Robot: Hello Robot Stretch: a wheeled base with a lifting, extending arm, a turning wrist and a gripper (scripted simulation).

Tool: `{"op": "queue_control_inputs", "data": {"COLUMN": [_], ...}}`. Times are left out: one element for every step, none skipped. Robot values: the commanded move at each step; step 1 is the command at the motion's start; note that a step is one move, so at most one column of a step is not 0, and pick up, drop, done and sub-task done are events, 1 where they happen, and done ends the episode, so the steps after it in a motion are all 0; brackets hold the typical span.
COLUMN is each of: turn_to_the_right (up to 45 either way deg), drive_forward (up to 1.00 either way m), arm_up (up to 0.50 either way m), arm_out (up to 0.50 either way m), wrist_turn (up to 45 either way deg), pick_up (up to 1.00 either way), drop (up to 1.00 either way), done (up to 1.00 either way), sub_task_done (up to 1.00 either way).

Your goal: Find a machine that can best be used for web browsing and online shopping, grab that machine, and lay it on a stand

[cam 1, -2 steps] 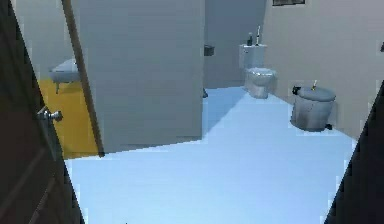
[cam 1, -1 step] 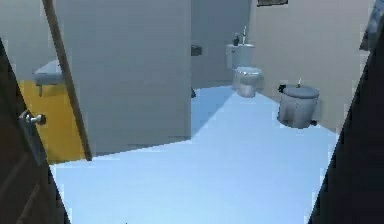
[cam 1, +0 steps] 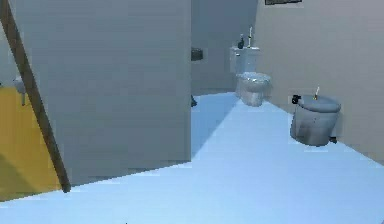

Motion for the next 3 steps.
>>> {"op": "queue_control_inputs", "data": {"turn_to_the_right": [-15.0,0.0,45.0], "drive_forward": [0.0,0.3,0.0], "arm_up": [0.0,0.0,0.0], "arm_out": [0.0,0.0,0.0], "wrist_turn": [0.0,0.0,0.0], "pick_up": [0.0,0.0,0.0], "drop": [0.0,0.0,0.0], "done": [0.0,0.0,0.0], "sub_task_done": [0.0,0.0,0.0]}}
